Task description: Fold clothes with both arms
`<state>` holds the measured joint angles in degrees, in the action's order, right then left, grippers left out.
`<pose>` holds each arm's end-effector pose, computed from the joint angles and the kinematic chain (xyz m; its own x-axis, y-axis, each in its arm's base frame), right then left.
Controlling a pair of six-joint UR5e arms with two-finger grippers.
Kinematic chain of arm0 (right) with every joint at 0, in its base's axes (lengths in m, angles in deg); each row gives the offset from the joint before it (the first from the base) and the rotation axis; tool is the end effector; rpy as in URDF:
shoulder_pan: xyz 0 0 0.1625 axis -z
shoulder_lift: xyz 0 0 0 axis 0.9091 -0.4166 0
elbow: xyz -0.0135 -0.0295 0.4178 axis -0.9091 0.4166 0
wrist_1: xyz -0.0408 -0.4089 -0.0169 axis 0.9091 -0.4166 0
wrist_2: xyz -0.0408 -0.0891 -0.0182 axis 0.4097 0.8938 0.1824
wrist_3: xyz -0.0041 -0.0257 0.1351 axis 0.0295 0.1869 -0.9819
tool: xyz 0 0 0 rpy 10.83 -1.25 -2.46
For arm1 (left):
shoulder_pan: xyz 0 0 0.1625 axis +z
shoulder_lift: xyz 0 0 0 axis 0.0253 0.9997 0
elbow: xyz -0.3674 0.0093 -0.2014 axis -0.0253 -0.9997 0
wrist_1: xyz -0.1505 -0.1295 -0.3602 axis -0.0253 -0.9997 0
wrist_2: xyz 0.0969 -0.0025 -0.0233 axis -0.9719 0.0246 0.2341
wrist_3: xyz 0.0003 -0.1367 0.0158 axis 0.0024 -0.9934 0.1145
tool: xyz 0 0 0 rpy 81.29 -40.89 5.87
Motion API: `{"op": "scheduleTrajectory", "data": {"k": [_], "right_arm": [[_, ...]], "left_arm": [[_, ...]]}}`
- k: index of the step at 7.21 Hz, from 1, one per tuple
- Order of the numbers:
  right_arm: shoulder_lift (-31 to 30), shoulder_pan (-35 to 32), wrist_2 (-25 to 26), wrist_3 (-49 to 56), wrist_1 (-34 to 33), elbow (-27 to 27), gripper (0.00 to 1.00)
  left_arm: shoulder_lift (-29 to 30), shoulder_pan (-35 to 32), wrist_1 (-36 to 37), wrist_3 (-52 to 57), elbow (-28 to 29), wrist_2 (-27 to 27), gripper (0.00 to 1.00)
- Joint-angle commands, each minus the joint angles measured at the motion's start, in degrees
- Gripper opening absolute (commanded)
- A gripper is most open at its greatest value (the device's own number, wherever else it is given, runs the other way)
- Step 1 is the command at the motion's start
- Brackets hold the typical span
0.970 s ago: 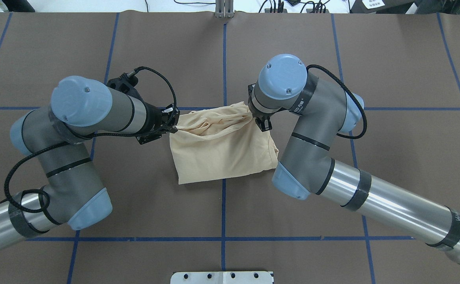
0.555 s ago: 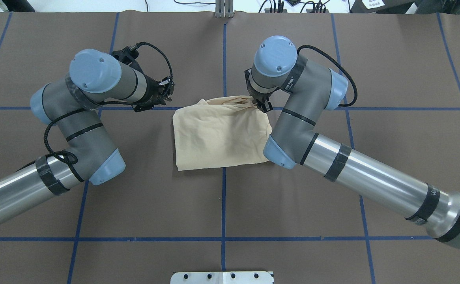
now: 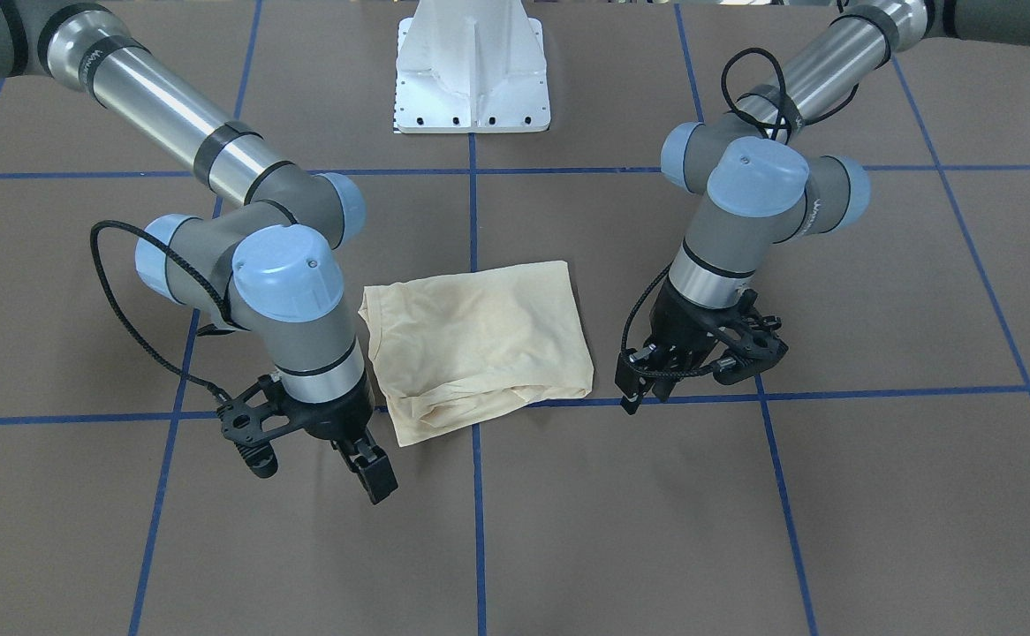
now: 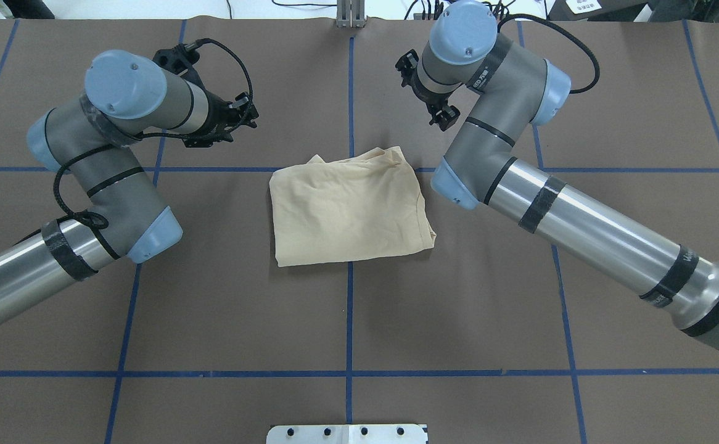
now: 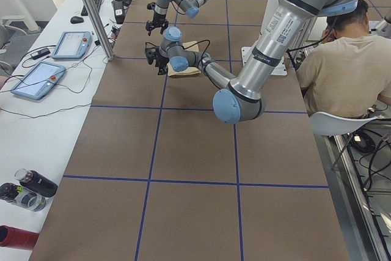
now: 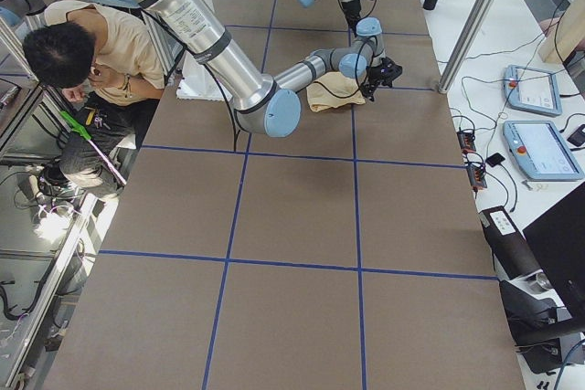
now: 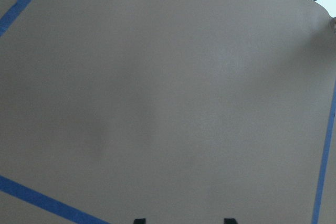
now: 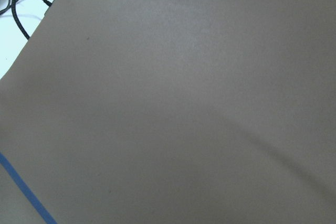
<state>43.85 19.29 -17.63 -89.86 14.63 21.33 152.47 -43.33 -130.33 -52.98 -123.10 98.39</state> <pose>-0.5054 -0.6668 0.2928 0.2224 0.7505 0.6223 -0.6999 0.5673 -0.4341 0.4582 -0.5918 0.3113 0.3777 -0.3304 -0.8650 0.5081 0.8549 -0.1047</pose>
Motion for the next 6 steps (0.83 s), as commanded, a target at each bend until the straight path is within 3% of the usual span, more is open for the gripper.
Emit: {"op": "scheduleTrajectory", "data": {"k": [1, 2, 4, 6], "right_arm": [[-5.88, -5.56, -8.10, 10.81, -0.68, -3.56, 1.00], [-10.53, -9.51, -12.76, 20.98, -1.81, -7.50, 1.00], [-15.21, -19.52, -23.04, 43.82, -10.91, -12.18, 1.00], [-18.73, -27.53, -26.15, 66.23, -21.19, -14.91, 1.00]], "left_arm": [[-4.10, -3.54, 0.27, 10.29, -4.43, 5.90, 0.58], [-7.18, -6.52, 0.45, 19.22, -7.77, 9.68, 0.58], [-14.38, -12.76, 0.62, 35.92, -12.10, 16.37, 0.58], [-24.03, -20.57, 0.89, 50.71, -16.83, 19.65, 0.59]]}}
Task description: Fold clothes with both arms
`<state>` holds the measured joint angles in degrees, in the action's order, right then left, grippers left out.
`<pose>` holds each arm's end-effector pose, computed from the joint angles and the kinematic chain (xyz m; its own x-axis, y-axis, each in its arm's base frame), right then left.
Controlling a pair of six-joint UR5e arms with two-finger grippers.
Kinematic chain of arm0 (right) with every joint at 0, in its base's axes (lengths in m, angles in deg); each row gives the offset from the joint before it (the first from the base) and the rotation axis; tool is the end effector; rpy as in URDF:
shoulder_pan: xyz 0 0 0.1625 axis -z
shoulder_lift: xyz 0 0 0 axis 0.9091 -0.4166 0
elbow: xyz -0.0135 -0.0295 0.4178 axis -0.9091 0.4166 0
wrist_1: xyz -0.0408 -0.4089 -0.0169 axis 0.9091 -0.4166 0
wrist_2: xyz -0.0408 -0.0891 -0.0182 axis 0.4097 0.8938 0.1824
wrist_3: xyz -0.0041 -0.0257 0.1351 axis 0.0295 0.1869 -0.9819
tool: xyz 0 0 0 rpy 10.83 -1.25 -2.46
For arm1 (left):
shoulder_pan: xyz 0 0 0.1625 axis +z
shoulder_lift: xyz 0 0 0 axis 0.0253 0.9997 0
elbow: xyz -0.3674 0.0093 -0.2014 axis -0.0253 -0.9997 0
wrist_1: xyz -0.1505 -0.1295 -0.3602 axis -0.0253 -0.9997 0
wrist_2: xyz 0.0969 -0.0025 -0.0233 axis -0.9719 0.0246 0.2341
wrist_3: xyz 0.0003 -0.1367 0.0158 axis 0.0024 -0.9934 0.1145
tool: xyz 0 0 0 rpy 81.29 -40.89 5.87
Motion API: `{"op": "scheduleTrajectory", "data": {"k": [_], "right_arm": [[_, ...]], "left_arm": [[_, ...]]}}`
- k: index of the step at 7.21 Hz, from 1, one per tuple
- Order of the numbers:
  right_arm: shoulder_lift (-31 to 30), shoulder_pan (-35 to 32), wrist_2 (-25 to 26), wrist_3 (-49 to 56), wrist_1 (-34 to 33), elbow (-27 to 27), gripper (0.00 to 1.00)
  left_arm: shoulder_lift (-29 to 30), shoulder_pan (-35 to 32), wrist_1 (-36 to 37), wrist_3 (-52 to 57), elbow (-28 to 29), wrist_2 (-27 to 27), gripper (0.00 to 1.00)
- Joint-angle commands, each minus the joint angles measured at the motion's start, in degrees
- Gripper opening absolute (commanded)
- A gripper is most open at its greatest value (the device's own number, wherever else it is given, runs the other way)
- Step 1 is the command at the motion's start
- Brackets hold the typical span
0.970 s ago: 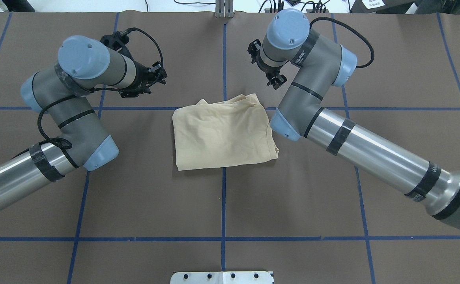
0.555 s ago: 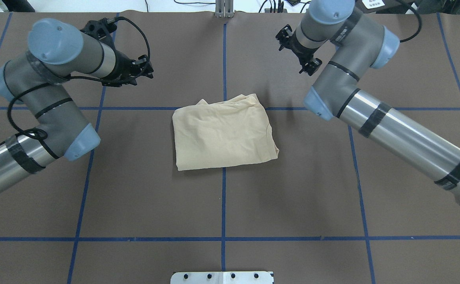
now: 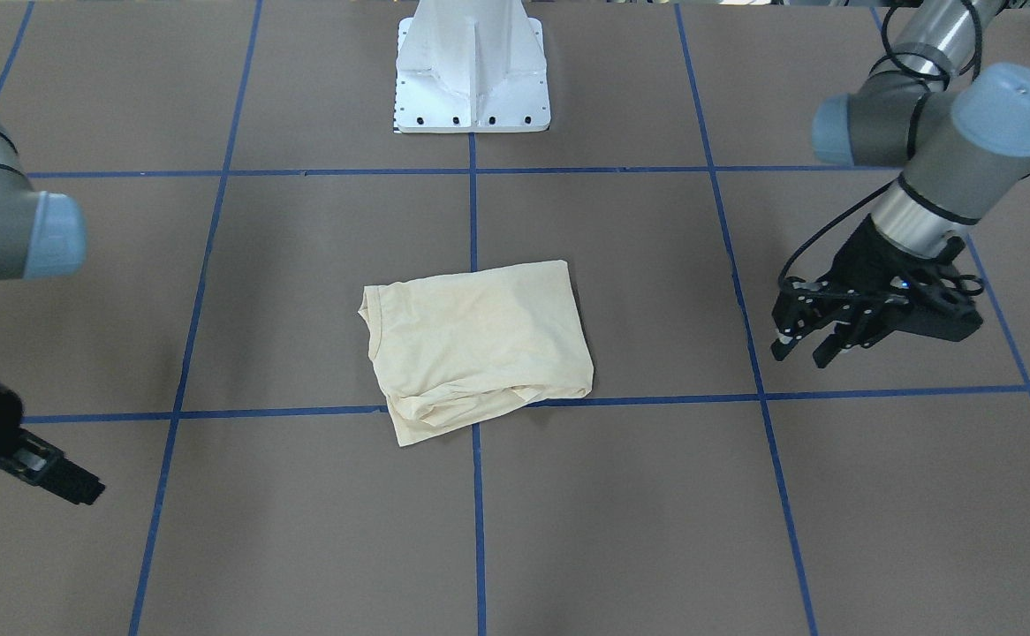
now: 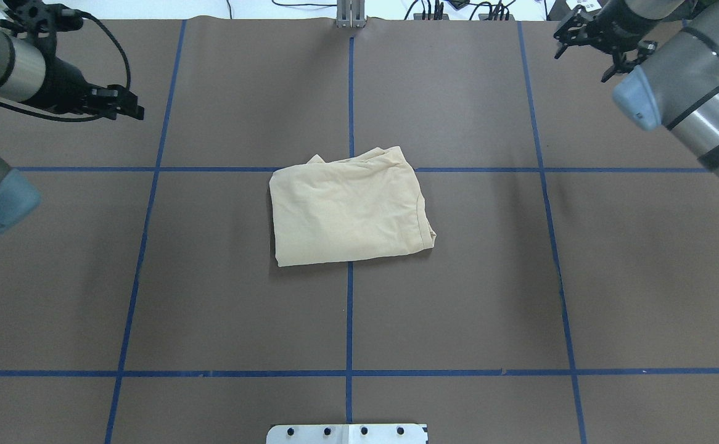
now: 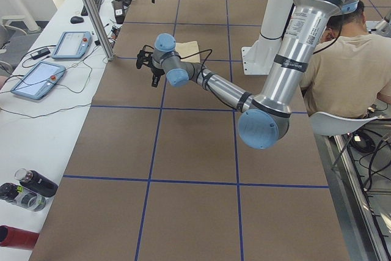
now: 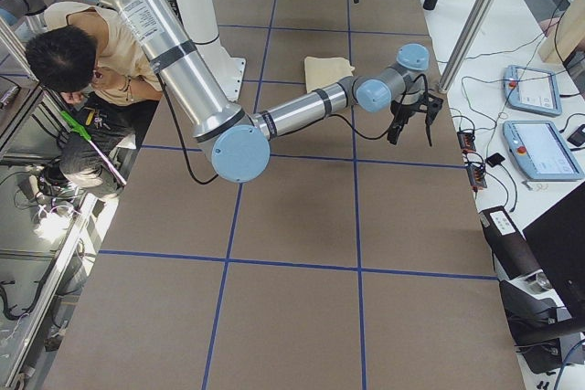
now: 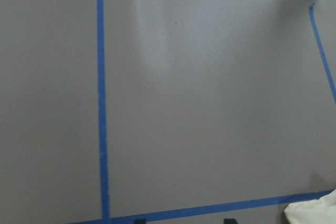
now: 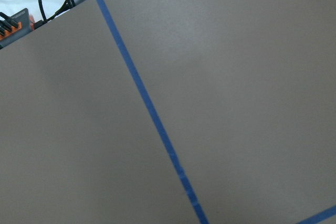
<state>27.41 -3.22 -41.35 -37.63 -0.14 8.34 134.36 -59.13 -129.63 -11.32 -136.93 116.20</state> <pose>-0.2193 -0.6904 0.4203 0.5866 0.4114 0.6976 -0.3725 0.9019 -0.2187 0.2545 -0.5702 0.3969 0.5606 0.1824 -0.8078 0.1756 0.9271 0.3311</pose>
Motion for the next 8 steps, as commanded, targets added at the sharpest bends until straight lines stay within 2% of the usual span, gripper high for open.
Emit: {"op": "scheduleTrajectory", "data": {"k": [1, 3, 4, 5, 6, 7, 8], "right_arm": [[-5.45, -8.27, -2.79, 26.99, -11.53, -4.02, 1.00], [-10.38, -16.78, -2.80, 50.83, -20.15, -5.53, 1.00], [-12.23, -20.14, -2.80, 58.42, -24.46, -6.15, 1.00], [-14.86, -22.17, -2.89, 63.02, -25.37, -6.16, 1.00], [-19.41, -22.19, -3.58, 64.11, -23.64, -7.20, 1.00], [-21.20, -22.19, -4.98, 63.69, -22.75, -8.17, 1.00], [-22.78, -22.10, -6.30, 63.34, -22.57, -8.52, 1.00]], "left_arm": [[-11.45, -9.68, 0.27, 19.47, -4.85, 3.23, 0.60], [-18.86, -20.06, 0.27, 38.13, -3.91, 10.07, 0.62], [-20.11, -22.80, 1.92, 42.91, -3.21, 10.19, 0.67], [-20.12, -25.53, 7.77, 47.57, -3.20, 10.19, 0.70], [-19.34, -27.90, 13.92, 50.84, -3.29, 10.19, 0.80], [-19.24, -29.32, 16.24, 50.87, -3.38, 10.19, 0.99], [-18.20, -29.94, 18.96, 50.87, -3.64, 10.28, 1.00]]}}
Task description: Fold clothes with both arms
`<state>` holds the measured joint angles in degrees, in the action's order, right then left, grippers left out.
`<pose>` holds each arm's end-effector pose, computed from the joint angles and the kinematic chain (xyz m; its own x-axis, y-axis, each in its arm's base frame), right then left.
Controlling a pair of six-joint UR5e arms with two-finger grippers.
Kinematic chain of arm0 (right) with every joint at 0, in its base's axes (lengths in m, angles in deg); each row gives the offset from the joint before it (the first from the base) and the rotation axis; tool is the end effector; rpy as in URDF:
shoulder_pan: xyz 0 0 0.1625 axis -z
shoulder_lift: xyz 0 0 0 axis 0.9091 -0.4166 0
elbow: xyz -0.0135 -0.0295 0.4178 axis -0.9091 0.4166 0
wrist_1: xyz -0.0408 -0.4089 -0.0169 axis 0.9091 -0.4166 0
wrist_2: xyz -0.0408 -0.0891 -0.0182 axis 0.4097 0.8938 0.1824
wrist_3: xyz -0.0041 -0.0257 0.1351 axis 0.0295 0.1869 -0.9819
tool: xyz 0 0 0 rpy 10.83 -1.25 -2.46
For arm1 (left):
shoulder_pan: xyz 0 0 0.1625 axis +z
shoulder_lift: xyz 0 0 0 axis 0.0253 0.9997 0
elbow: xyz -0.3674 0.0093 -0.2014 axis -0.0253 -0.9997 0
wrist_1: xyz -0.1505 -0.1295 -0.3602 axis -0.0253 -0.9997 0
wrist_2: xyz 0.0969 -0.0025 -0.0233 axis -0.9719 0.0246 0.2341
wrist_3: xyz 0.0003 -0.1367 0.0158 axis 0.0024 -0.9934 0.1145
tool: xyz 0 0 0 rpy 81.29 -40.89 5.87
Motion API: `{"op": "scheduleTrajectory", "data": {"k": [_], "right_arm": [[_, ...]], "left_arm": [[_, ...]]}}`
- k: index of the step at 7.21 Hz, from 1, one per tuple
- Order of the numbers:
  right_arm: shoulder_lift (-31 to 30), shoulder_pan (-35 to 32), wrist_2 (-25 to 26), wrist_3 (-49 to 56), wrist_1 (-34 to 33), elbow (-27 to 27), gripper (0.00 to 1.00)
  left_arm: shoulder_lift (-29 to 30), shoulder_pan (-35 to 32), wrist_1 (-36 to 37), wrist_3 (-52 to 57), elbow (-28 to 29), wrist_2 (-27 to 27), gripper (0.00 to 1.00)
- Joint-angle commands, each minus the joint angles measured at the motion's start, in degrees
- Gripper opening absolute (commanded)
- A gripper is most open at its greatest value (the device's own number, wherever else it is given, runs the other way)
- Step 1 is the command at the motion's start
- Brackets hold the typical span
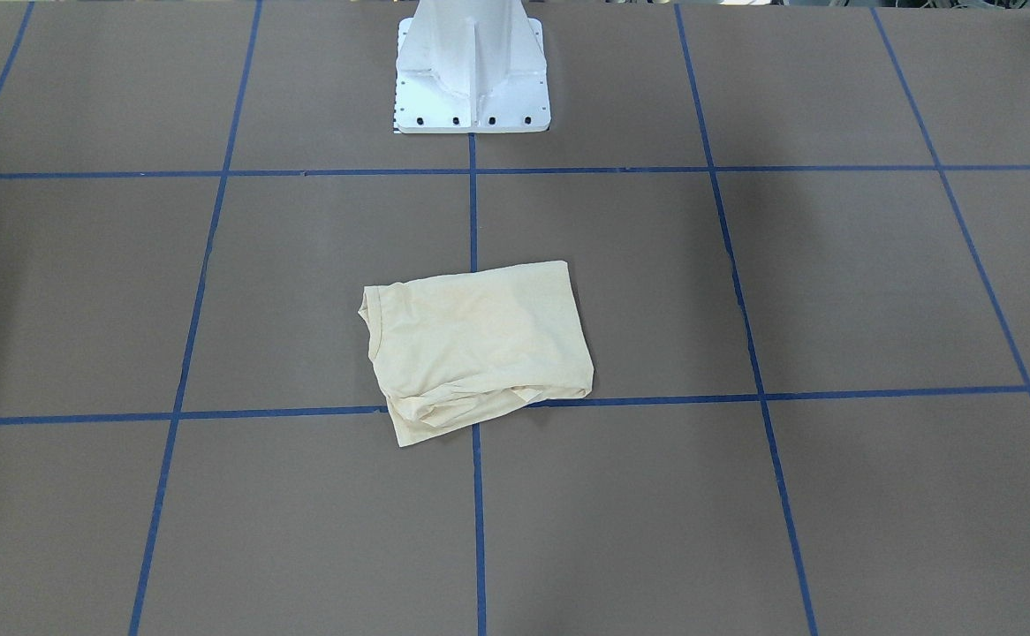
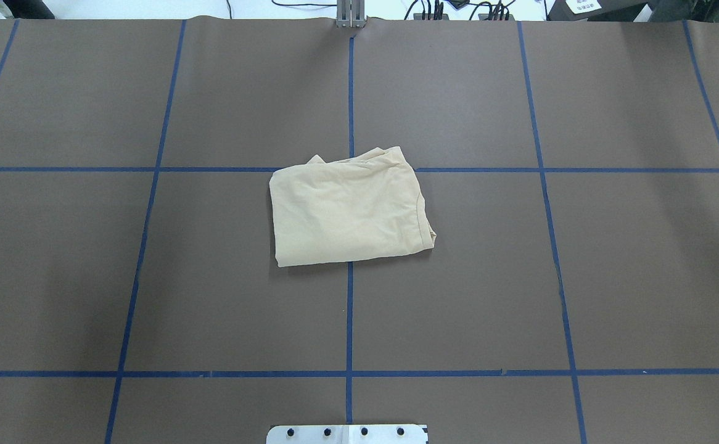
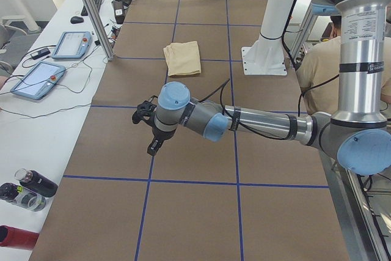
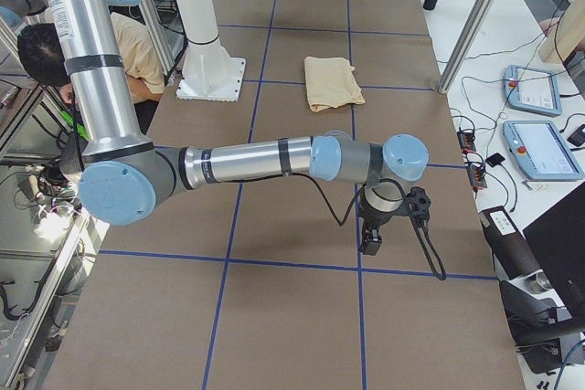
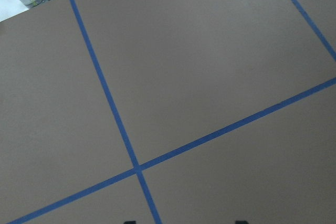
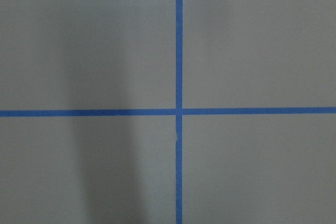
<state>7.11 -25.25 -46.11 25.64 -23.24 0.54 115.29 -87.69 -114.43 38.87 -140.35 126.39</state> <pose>0.0452 -0.5560 0.6222 0.7276 0.0184 0.6858 0.0353 0.9973 -0.0641 -0.0318 -0.4924 0.5797 0.7229 0.3437 -0.5994 -0.0608 0.8958 0.4403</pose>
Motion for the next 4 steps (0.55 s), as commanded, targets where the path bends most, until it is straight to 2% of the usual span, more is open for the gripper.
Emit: {"op": "scheduleTrajectory", "data": {"k": [1, 4], "right_arm": [[-2.84, -0.08, -1.64, -0.55, 1.14, -1.60, 1.00], [-4.59, 2.38, -1.73, -8.01, 4.65, -4.16, 1.00]], "left_arm": [[1.75, -1.47, 7.27, 0.51, -0.92, 0.34, 1.00], [0.79, -1.56, 6.96, -0.11, -2.41, 1.40, 1.00]]}}
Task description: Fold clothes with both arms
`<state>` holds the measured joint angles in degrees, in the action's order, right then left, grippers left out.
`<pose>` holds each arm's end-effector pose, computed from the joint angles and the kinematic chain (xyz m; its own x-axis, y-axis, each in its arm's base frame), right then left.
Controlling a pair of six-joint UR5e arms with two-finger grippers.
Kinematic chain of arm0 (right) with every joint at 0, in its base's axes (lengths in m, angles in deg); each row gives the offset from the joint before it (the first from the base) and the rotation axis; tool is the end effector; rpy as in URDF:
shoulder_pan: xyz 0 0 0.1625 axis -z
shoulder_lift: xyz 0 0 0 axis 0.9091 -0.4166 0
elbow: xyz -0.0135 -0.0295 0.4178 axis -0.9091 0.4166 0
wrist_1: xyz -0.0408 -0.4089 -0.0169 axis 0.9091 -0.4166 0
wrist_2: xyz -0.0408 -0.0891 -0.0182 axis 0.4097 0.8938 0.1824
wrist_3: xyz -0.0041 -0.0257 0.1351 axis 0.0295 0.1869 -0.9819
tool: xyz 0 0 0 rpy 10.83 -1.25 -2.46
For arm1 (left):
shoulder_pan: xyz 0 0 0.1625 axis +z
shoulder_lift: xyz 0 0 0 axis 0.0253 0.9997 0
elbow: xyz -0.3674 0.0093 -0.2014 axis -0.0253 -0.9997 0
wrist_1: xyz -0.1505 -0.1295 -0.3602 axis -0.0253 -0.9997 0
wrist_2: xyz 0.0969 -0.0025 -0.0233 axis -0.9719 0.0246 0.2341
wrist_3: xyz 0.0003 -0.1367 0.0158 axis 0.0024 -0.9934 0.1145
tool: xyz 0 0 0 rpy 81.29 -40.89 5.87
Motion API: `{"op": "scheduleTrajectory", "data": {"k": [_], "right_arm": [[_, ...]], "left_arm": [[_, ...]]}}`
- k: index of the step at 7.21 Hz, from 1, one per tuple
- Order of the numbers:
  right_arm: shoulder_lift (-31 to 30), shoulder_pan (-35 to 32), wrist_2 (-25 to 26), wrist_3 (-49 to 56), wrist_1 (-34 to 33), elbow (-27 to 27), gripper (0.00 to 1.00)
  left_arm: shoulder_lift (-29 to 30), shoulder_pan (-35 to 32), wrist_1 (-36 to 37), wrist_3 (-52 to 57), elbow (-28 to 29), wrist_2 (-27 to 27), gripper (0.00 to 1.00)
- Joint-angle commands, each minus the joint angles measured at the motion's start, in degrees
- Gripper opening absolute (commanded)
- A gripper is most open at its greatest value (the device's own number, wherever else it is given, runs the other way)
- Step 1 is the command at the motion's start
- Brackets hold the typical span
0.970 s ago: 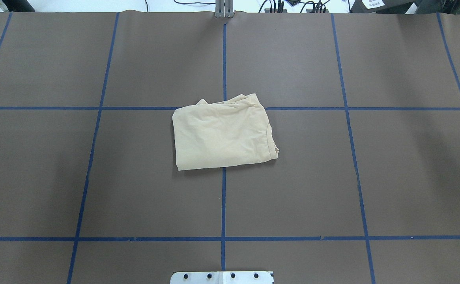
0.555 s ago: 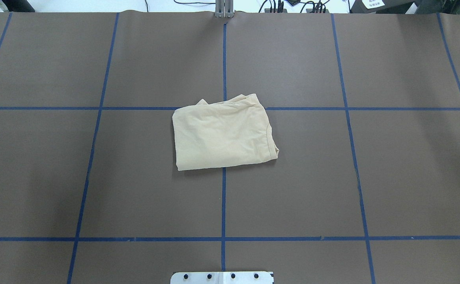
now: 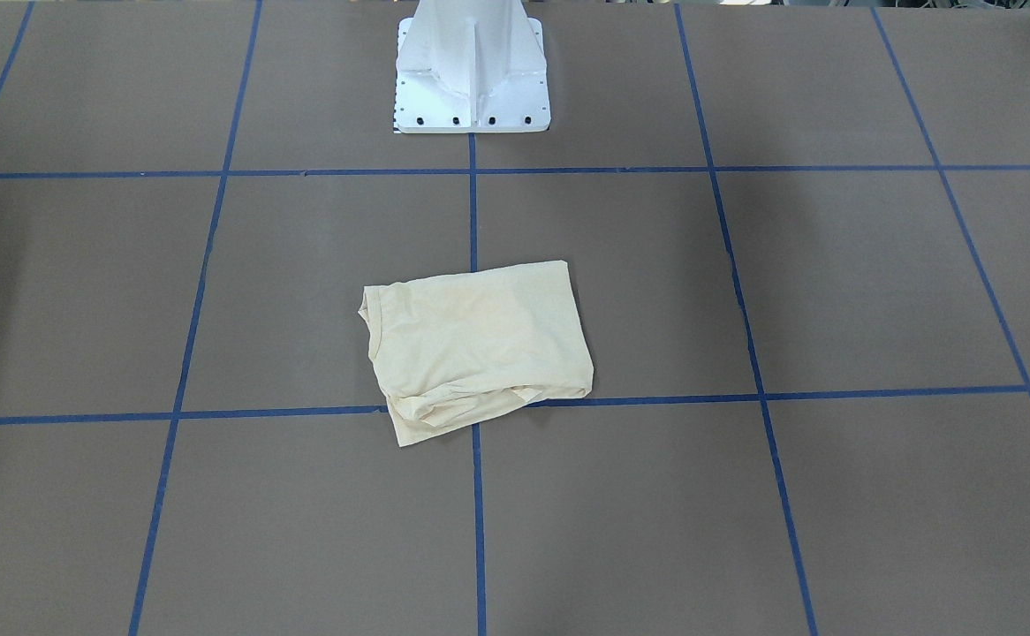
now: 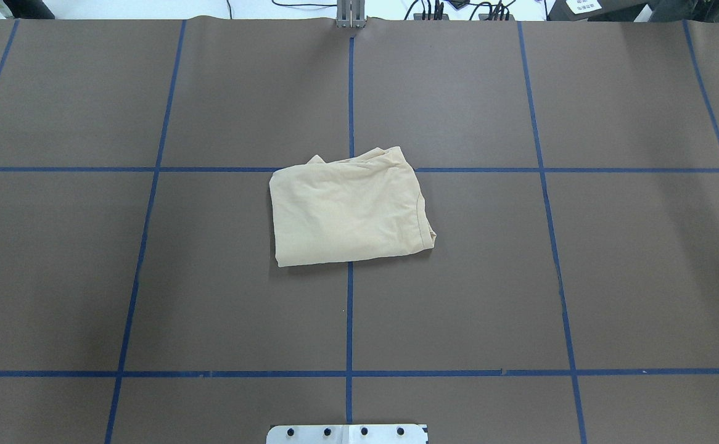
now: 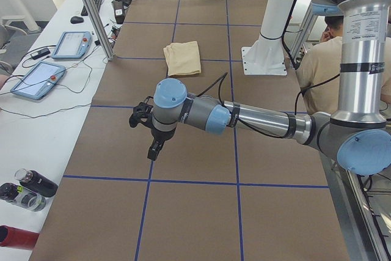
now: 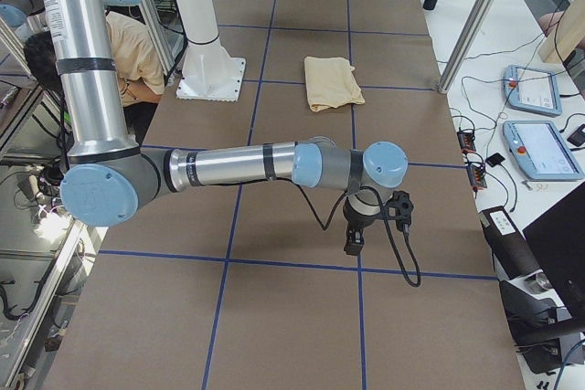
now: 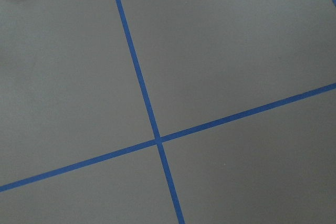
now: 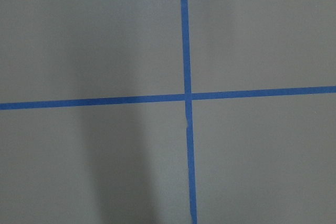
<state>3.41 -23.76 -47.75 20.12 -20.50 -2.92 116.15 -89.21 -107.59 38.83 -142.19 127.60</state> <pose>0.0282 -0.5355 0.6217 0.7100 0.0673 0.7010 -0.0084 0.9962 -0.0871 -0.0427 -0.4900 0.5694 0.7167 0.2848 -0.6365 -0.0352 0.9264 0.3749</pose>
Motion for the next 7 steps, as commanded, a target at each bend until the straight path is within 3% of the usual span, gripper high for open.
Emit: {"op": "scheduleTrajectory", "data": {"k": [1, 7], "right_arm": [[-2.47, 1.25, -0.09, -2.59, 5.15, -0.70, 1.00], [-2.31, 1.25, -0.18, -2.50, 6.76, -1.75, 1.00]], "left_arm": [[-0.33, -0.13, 0.12, -0.08, -1.62, 0.54, 1.00], [-1.48, 0.04, -0.06, 0.63, -4.61, 1.16, 1.00]]}}
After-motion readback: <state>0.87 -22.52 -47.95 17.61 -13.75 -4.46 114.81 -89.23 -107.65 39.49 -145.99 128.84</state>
